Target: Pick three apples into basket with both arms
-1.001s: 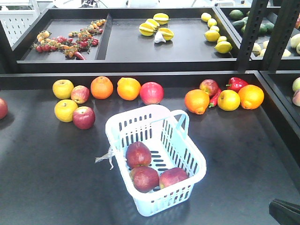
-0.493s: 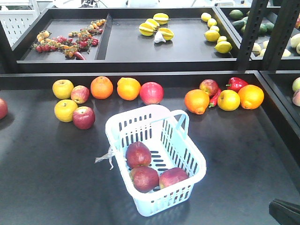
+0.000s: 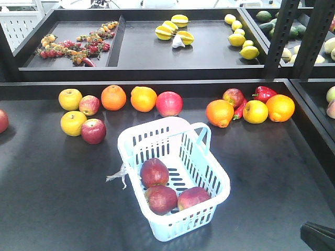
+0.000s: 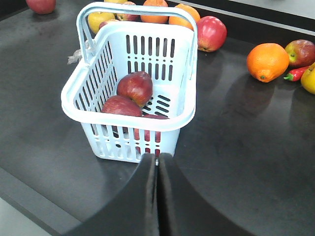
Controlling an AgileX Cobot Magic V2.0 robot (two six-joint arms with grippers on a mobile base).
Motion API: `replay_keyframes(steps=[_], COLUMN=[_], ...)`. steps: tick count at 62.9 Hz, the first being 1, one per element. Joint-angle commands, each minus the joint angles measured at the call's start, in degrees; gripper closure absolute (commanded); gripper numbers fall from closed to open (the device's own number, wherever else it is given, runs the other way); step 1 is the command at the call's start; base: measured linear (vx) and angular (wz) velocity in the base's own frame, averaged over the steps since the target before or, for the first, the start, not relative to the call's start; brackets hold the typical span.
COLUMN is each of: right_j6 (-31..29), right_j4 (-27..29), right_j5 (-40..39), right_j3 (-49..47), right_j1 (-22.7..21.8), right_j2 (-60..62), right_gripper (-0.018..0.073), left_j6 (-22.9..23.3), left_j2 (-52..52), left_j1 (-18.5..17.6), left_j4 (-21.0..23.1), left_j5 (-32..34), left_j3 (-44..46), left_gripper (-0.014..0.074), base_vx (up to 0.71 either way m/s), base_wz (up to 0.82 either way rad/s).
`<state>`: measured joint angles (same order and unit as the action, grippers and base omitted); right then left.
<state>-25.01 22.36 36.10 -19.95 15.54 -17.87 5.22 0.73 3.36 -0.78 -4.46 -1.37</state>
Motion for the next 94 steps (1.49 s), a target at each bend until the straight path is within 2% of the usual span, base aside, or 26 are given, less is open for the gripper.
replay_keyframes(steps=[1, 7, 13, 17, 22, 27, 34, 53, 63, 72, 94], right_j6=[-0.1, -0.1, 1.7, 6.6, 15.6, 23.0, 29.6, 30.2, 30.6, 30.7, 31.8], right_j4=[0.7, 0.6, -1.5, -4.3, -9.8, -15.4, -16.8, -19.2, -19.9, -23.6, -23.7], right_j5=[-3.4, -4.0, -9.3, -16.4, -23.3, -25.4, -25.4, -26.6, -32.1, -36.4, -36.9], right_j3=[-1.5, -0.2, 4.4, 8.7, 13.4, 16.7, 19.8, 22.4, 22.5, 22.5, 22.5], right_j1=[-0.1, -0.1, -0.2, -0.2, -0.2, -0.8, -4.9, -11.0, -16.1, -16.7, -16.7], right_j2=[-0.4, -0.4, 0.0, 0.7, 1.7, 2.7, 4.8, 19.2, 19.1, 19.1, 19.1], right_gripper=[0.0564, 0.0564, 0.0564, 0.0564, 0.0564, 0.0564, 0.0564, 0.0564, 0.0564, 0.0564, 0.0564], left_j6=[0.0, 0.0, 0.0, 0.0, 0.0, 0.0, 0.0, 0.0, 0.0, 0.0, 0.0], left_j2=[0.3, 0.3, 0.3, 0.3, 0.3, 0.3, 0.3, 0.3, 0.3, 0.3, 0.3], left_j1=[0.1, 0.1, 0.1, 0.1, 0.1, 0.1, 0.1, 0.1, 0.1, 0.1, 0.1], left_j4=[0.3, 0.3, 0.3, 0.3, 0.3, 0.3, 0.3, 0.3, 0.3, 0.3, 0.3], left_j5=[4.5, 4.5, 4.5, 4.5, 4.5, 4.5, 4.5, 4.5, 4.5, 4.5, 4.5], left_j3=[-1.3, -1.3, -1.3, -1.3, -1.3, -1.3, -1.3, -1.3, -1.3, -1.3, -1.3], left_gripper=[0.0604, 0.0604, 0.0604, 0.0604, 0.0604, 0.0604, 0.0604, 0.0604, 0.0603, 0.0604, 0.0603], base_vx=[0.0, 0.0, 0.0, 0.0, 0.0, 0.0, 0.0, 0.0, 0.0, 0.0, 0.0], base_wz=[0.0, 0.0, 0.0, 0.0, 0.0, 0.0, 0.0, 0.0, 0.0, 0.0, 0.0])
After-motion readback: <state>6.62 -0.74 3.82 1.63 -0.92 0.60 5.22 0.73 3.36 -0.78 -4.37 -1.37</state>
